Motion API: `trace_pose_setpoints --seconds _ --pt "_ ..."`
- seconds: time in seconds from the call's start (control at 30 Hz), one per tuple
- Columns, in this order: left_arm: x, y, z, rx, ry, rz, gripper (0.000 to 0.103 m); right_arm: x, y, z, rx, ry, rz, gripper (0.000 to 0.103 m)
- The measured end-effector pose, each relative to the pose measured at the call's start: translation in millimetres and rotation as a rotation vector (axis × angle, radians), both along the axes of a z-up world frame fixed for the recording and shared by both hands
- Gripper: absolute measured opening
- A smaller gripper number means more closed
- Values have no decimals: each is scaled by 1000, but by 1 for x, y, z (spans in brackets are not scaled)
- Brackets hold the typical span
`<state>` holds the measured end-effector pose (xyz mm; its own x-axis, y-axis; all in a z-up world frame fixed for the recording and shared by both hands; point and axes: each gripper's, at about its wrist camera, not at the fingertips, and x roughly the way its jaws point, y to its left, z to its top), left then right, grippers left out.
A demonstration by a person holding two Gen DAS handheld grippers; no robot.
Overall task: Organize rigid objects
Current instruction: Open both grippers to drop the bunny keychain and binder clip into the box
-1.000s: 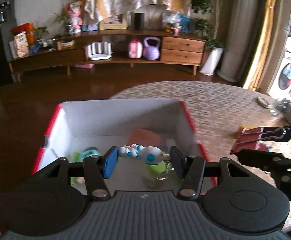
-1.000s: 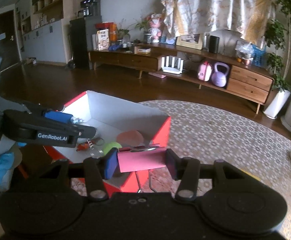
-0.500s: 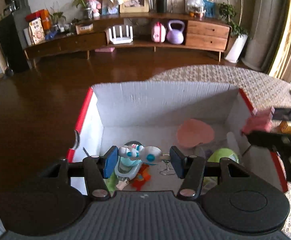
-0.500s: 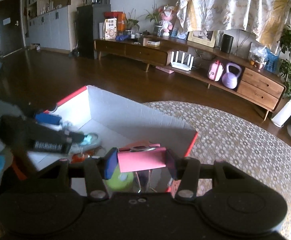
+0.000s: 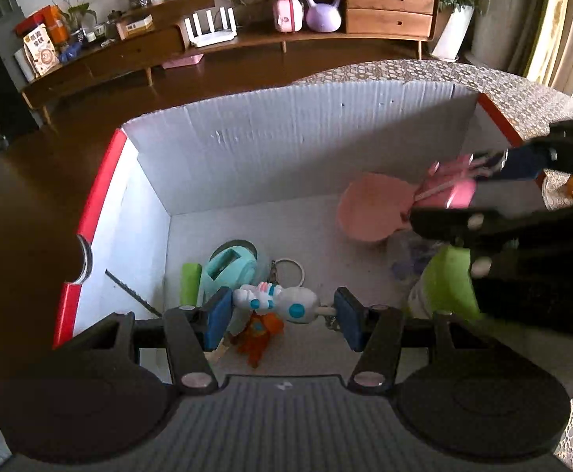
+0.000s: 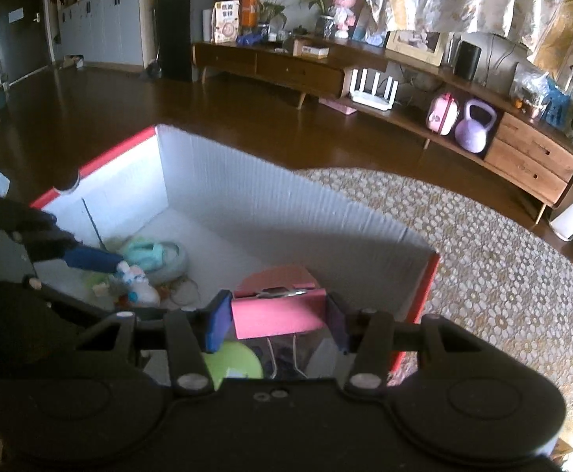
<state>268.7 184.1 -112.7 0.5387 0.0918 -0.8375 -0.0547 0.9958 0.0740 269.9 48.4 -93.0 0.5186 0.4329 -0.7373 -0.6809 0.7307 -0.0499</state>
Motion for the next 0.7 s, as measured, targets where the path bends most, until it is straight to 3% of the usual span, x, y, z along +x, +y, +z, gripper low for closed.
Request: trace_pose_setpoints --seconds 0.17,0.53,0.63,0.7 --pt "8 -3 -8 32 55 -4 56 1 -2 -4 -2 18 -18 51" --pt "8 0 -6 18 67 8 57 2 -11 4 55 60 -35 55" --pt "6 1 -4 9 54 16 58 -1 -16 9 77 69 -31 59" --pt "3 2 -2 9 41 24 65 -3 -19 12 84 67 -27 60"
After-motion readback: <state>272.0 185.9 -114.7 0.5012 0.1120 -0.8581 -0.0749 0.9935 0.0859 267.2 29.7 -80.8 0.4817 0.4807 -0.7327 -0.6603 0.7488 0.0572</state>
